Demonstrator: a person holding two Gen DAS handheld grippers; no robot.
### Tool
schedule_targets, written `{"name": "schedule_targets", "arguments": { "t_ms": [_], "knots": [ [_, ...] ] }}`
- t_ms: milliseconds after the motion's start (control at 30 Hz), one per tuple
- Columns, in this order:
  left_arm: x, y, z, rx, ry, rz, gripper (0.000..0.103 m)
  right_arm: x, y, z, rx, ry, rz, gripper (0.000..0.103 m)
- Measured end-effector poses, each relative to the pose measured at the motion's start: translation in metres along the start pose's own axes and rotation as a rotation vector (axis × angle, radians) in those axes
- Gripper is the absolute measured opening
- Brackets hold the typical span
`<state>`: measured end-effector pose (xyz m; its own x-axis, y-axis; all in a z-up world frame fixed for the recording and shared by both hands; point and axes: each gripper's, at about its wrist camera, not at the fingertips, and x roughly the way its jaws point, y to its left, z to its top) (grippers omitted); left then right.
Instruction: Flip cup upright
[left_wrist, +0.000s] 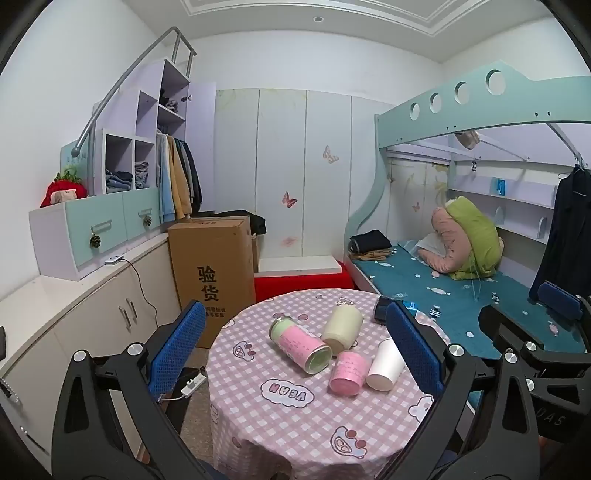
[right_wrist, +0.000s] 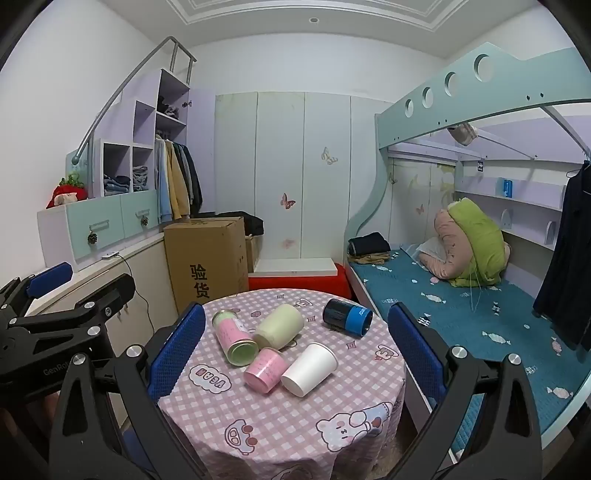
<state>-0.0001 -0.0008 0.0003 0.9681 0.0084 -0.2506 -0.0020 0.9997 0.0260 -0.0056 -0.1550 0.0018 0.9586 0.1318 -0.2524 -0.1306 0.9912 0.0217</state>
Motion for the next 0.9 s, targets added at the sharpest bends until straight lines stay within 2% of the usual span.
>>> {"name": "schedule_targets", "arguments": {
  "t_ms": [567, 900],
  "knots": [
    [0.004, 0.006, -0.002, -0.001, -0.003, -0.004, 0.098, 0.003, 0.000, 0.000, 0.000, 0.003, 0.000, 0.096],
    [0.001, 0.000, 0.009, 0.004, -0.011, -0.005, 0.098, 0.004, 0.000, 0.001, 0.003, -0.003, 0.001, 0.096]
  ]
}}
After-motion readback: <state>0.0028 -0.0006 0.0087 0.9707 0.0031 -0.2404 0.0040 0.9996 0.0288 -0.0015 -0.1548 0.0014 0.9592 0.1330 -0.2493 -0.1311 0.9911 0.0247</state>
